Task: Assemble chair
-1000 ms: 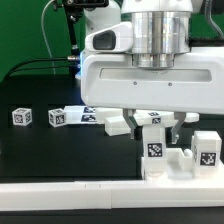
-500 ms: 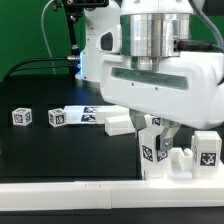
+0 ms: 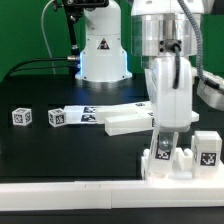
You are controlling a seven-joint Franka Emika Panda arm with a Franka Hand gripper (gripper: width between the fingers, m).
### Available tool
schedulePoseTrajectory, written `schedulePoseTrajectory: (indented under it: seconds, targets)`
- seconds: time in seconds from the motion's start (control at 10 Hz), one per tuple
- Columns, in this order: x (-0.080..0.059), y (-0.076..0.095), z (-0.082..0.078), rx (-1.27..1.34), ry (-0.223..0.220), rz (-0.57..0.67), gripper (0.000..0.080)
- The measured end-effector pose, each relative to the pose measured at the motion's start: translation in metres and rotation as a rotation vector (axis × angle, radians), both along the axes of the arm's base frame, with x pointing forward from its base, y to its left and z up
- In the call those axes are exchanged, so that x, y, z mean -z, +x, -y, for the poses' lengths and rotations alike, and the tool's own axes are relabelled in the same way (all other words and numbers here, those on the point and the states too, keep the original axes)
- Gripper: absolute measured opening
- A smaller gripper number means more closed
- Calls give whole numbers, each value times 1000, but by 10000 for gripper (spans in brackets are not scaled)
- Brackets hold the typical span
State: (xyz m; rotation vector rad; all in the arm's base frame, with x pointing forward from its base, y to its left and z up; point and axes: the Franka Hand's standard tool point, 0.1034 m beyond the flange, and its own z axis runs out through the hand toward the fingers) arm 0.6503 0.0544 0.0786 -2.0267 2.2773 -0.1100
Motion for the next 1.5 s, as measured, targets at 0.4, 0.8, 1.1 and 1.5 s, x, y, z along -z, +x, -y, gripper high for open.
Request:
schedulePoseTrajectory:
  seconds: [0.4, 0.8, 1.1, 1.5]
  targets:
    - [-2, 0, 8, -440, -59, -3, 634]
    - [-1, -1, 8, -776, -98, -5, 648]
    - [-1, 1, 7, -981, -147, 1, 647]
    - [-1, 0, 8, -762, -115, -1, 362]
